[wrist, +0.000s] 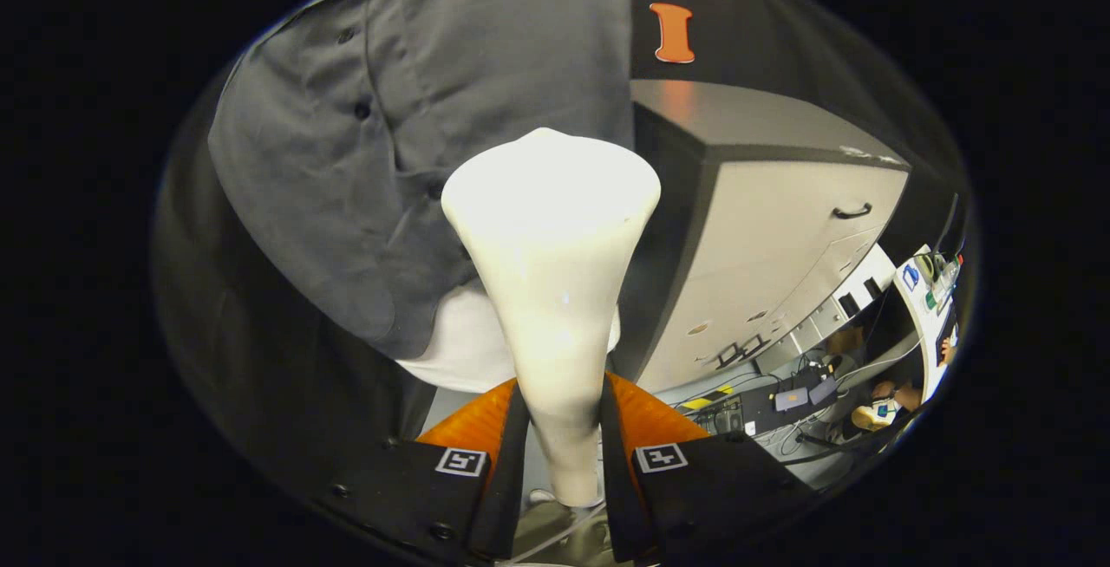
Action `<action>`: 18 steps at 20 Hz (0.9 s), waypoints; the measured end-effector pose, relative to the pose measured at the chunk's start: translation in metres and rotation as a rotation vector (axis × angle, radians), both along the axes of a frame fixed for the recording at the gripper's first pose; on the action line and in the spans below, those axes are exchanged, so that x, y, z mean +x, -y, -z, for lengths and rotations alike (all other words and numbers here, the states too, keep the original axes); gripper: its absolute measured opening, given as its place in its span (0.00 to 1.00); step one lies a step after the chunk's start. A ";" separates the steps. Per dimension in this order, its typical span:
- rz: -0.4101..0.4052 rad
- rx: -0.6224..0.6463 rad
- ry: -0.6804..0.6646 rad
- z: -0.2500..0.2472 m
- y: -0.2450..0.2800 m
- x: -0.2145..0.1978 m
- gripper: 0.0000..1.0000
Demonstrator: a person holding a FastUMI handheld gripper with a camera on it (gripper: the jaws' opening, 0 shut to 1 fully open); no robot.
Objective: Iron the clothes twice with a garment steamer, once on the left side and once on the right side.
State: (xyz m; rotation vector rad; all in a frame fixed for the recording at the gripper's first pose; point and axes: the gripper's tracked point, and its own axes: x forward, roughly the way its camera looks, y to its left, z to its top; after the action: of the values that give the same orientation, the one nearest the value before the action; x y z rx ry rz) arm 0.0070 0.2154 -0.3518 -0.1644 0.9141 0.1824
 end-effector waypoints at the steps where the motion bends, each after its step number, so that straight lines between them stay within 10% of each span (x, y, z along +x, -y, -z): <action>1: -0.001 0.005 0.021 -0.015 0.008 0.004 0.49; 18: -0.054 0.114 0.416 -0.272 0.100 0.042 0.48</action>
State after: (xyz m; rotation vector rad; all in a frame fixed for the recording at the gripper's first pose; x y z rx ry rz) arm 0.0493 0.1153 -0.0802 -0.1152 0.4840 0.2398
